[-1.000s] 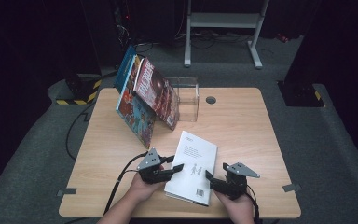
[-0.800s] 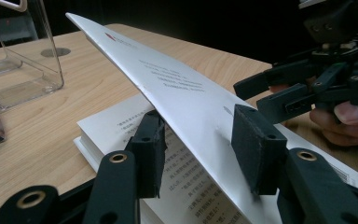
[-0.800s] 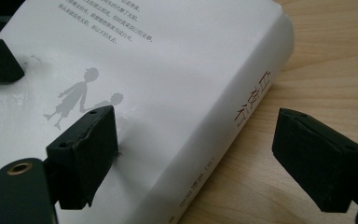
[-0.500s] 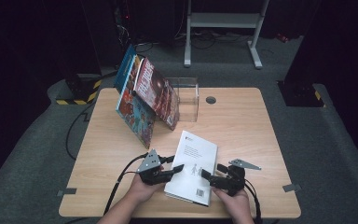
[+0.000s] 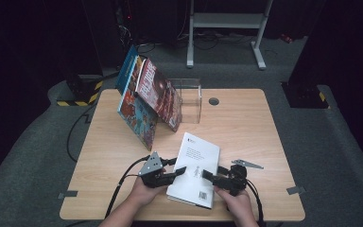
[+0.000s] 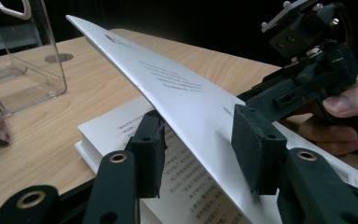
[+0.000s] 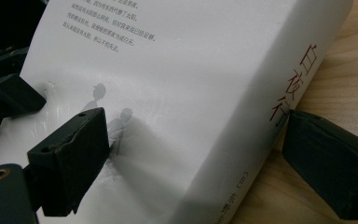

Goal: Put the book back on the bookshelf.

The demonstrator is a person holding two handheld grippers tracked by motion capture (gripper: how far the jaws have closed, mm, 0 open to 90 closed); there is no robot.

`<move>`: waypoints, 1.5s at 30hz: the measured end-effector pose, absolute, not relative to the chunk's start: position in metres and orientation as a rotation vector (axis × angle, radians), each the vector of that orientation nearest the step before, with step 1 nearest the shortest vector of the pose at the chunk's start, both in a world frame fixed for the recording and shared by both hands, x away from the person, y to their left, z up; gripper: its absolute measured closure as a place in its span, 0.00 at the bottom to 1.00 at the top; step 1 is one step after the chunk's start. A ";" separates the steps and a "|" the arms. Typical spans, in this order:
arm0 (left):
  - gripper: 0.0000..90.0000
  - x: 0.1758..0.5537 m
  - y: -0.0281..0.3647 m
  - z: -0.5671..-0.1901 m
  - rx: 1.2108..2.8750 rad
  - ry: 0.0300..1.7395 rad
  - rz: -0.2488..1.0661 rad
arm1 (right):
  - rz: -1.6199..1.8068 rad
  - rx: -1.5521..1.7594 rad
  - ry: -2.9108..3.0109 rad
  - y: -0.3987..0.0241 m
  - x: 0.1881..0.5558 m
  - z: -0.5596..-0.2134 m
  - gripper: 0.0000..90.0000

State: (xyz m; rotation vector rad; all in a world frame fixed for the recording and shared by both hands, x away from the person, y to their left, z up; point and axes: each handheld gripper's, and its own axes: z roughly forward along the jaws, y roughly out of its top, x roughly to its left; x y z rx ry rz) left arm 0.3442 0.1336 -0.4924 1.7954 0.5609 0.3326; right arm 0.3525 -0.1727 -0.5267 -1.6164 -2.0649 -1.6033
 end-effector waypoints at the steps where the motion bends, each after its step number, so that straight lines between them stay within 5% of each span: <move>1: 0.61 0.344 0.134 -0.492 1.795 0.561 0.334 | -1.597 -1.623 -2.042 -0.173 0.354 -0.527 0.08; 18: 0.62 0.345 0.134 -0.494 1.783 0.556 0.318 | -1.481 -1.573 -1.946 -0.174 0.367 -0.528 0.08; 45: 0.62 0.346 0.136 -0.495 1.782 0.590 0.324 | -1.626 -1.601 -2.174 -0.172 0.347 -0.495 0.28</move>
